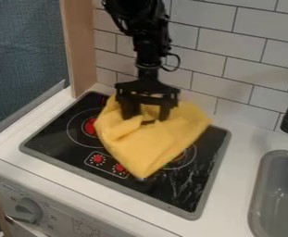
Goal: Move the clothes
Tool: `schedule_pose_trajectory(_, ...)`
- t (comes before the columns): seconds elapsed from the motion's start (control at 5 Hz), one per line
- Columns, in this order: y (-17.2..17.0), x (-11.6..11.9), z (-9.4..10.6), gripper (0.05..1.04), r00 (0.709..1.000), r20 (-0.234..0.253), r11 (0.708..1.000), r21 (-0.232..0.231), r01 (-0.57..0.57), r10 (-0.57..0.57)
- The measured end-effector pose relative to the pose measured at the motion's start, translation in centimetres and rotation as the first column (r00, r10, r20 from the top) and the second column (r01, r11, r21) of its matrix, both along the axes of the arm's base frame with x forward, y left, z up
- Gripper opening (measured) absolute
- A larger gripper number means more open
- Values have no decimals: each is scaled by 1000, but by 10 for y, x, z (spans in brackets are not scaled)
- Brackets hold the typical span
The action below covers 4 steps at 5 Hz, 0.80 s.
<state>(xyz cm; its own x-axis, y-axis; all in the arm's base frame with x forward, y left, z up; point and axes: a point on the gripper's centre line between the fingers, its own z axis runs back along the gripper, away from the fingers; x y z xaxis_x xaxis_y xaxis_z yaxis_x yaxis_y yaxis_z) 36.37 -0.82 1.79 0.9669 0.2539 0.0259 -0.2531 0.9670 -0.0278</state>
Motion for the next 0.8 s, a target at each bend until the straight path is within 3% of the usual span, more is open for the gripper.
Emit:
schedule_pose_trajectory(0.4,-9,-20,7,1001,995,-82,998,-31,46,-48)
schedule_pose_trajectory(0.8,-7,-27,45,1000,998,-20,998,-14,66,-66)
